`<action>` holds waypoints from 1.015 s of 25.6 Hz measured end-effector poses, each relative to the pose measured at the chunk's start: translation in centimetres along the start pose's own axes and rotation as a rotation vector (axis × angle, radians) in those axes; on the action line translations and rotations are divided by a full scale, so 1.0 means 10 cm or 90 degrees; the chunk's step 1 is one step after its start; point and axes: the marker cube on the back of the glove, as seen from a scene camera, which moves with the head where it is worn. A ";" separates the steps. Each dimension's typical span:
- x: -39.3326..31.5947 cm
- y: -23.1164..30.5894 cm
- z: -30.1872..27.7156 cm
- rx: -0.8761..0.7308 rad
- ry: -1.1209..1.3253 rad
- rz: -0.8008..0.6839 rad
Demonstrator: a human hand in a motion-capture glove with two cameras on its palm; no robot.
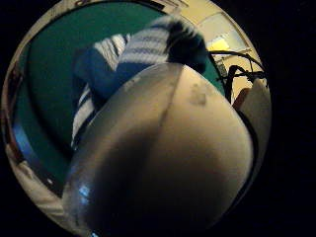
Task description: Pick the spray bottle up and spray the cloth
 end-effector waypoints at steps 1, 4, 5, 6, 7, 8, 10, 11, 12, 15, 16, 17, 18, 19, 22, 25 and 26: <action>0.02 -0.05 -0.12 0.018 -0.026 -0.012; 0.39 -0.22 -0.40 0.084 -0.029 0.057; 0.51 -0.29 -0.48 0.109 -0.031 0.095; 0.59 -0.36 -0.57 0.136 -0.047 0.125; 0.63 -0.45 -0.66 0.165 -0.076 0.147; 0.67 -0.54 -0.74 0.196 -0.114 0.161; 0.69 -0.73 -0.88 0.252 -0.204 0.179; 0.68 -0.81 -0.94 0.276 -0.255 0.184; 0.65 -0.90 -0.99 0.297 -0.309 0.188; 0.51 -1.09 -1.08 0.351 -0.494 0.195; 0.45 -1.15 -1.10 0.366 -0.560 0.197; 0.39 -1.20 -1.11 0.379 -0.624 0.199; 0.32 -1.26 -1.11 0.389 -0.684 0.199; 0.25 -1.32 -1.11 0.396 -0.738 0.199; 0.01 -1.49 -1.04 0.395 -0.874 0.193; -0.22 -1.64 -0.88 0.360 -1.012 0.184; -0.30 -1.68 -0.82 0.342 -1.061 0.181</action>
